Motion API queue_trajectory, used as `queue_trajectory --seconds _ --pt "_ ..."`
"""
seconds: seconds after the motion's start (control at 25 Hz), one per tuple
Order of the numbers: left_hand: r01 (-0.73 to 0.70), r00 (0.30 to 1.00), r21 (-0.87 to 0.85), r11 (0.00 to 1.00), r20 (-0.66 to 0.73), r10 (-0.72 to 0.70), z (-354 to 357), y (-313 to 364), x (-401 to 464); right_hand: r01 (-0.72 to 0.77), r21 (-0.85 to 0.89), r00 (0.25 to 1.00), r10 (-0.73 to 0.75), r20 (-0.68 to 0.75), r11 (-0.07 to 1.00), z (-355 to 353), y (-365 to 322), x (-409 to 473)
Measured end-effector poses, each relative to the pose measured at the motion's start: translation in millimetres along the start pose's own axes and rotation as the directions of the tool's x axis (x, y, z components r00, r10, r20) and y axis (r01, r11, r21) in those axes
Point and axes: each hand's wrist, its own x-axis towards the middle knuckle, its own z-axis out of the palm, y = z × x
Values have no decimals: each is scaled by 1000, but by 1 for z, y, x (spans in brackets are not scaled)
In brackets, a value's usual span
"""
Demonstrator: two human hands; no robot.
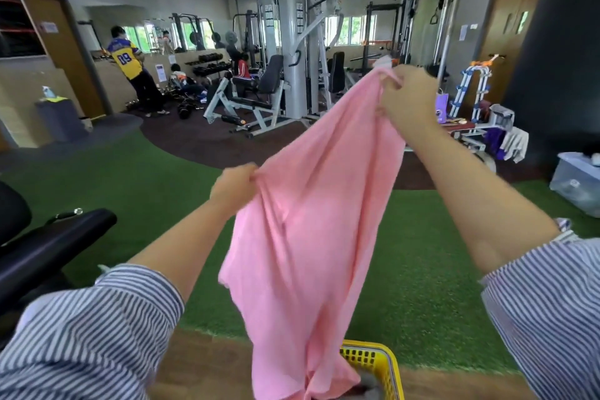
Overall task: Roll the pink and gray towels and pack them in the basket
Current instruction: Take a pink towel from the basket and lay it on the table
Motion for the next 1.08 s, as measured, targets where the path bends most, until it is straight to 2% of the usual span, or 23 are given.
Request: queue_trajectory --seconds 0.04,0.12,0.16,0.24,0.28,0.36,0.44,0.52,0.6,0.76,0.92,1.08 --pt "-13 993 -100 995 -119 1 -10 7 6 51 -11 997 -50 59 999 6 -1 -8" --pt "-154 964 -206 966 -247 101 -30 37 11 109 54 952 -120 283 993 20 -8 -30" --pt "-236 946 -234 943 -277 167 -36 54 11 125 68 899 -142 414 990 28 -12 -40" --pt "-350 909 -252 902 -322 263 -44 82 7 198 -26 775 -140 616 980 46 -15 -57" --pt "-380 896 -232 896 -333 294 -46 88 5 246 -63 755 -150 638 967 53 -14 -64" --pt "-377 902 -188 907 -298 313 -45 82 1 216 -60 819 -147 555 975 57 -4 -65" --pt "-305 942 -121 945 -180 282 -39 64 -4 91 -22 922 -76 380 996 48 11 -56" --pt "-274 961 -85 958 -68 269 -28 56 -7 70 -32 980 -62 188 997 31 30 -44" --pt "-336 942 -189 923 -58 331 -16 68 -4 119 -136 985 -100 142 983 13 47 -36" --pt "-396 915 -462 793 -126 384 13 134 -9 156 -373 965 -61 254 915 -39 107 -48" --pt "-448 853 -580 680 -49 520 66 232 -42 8 -481 979 90 180 877 -114 181 -83" --pt "-508 747 -600 619 51 662 121 343 -74 -144 -611 968 240 78 779 -208 260 -97"
